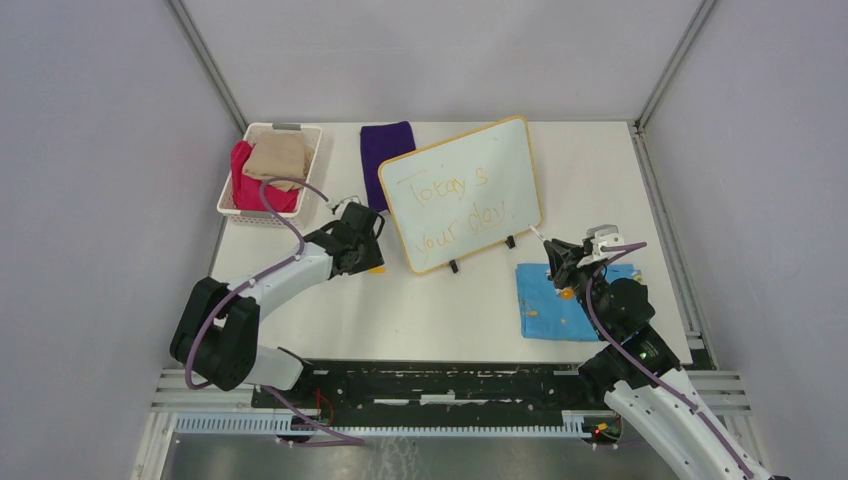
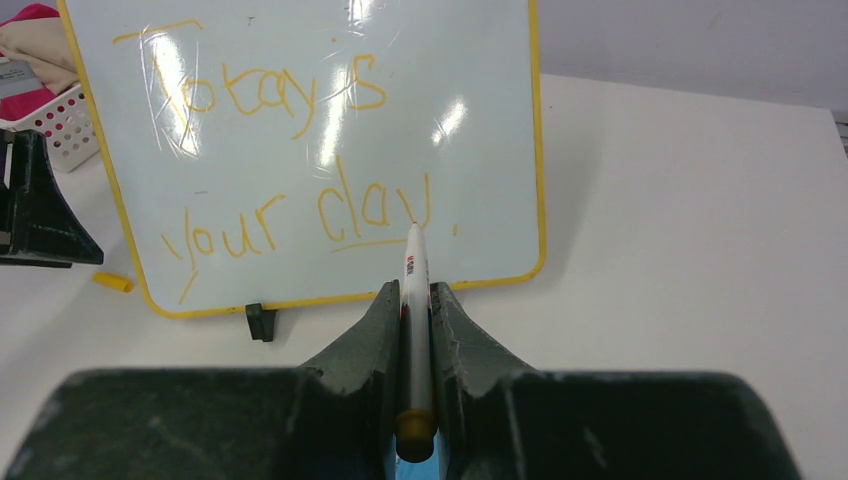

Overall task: Write a sentence on the whiteboard
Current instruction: Close the whiteboard marker at the center of the board.

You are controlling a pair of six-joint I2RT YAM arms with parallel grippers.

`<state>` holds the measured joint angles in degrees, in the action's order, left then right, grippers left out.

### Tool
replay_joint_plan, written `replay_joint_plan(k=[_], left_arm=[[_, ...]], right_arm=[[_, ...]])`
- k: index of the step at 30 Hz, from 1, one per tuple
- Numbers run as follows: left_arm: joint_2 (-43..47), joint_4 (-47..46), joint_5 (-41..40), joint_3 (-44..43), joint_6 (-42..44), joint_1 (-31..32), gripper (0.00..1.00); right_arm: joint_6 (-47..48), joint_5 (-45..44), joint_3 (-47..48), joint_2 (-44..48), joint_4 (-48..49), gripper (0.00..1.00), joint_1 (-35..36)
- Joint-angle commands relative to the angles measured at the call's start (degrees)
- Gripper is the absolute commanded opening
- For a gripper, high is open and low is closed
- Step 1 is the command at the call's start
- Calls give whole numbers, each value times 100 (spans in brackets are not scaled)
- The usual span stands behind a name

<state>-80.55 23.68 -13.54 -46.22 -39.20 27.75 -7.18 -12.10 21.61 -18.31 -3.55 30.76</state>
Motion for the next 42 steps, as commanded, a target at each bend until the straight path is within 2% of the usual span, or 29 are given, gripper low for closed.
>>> replay_joint_plan(k=[1, 9, 17, 31, 38, 42], left_arm=[[138, -299, 142, 49, -851, 269, 44], [-127, -249, -10, 150, -859, 293, 25], [-427, -240, -159, 208, -887, 131, 13], [-945, -384, -82, -80, -711, -238, 13], [-1073, -391, -61, -317, -565, -342, 16], [-997, -535, 23, -256, -474, -399, 22]], right_arm=[[-29, -19, -16, 64, 249, 0, 33], [-4, -21, -24, 107, 223, 0, 34], [-4, -50, -35, 162, 187, 0, 34], [32, -100, -20, 161, 176, 0, 51], [59, -137, 2, 109, 159, 0, 57], [65, -141, 8, 65, 186, 0, 68]])
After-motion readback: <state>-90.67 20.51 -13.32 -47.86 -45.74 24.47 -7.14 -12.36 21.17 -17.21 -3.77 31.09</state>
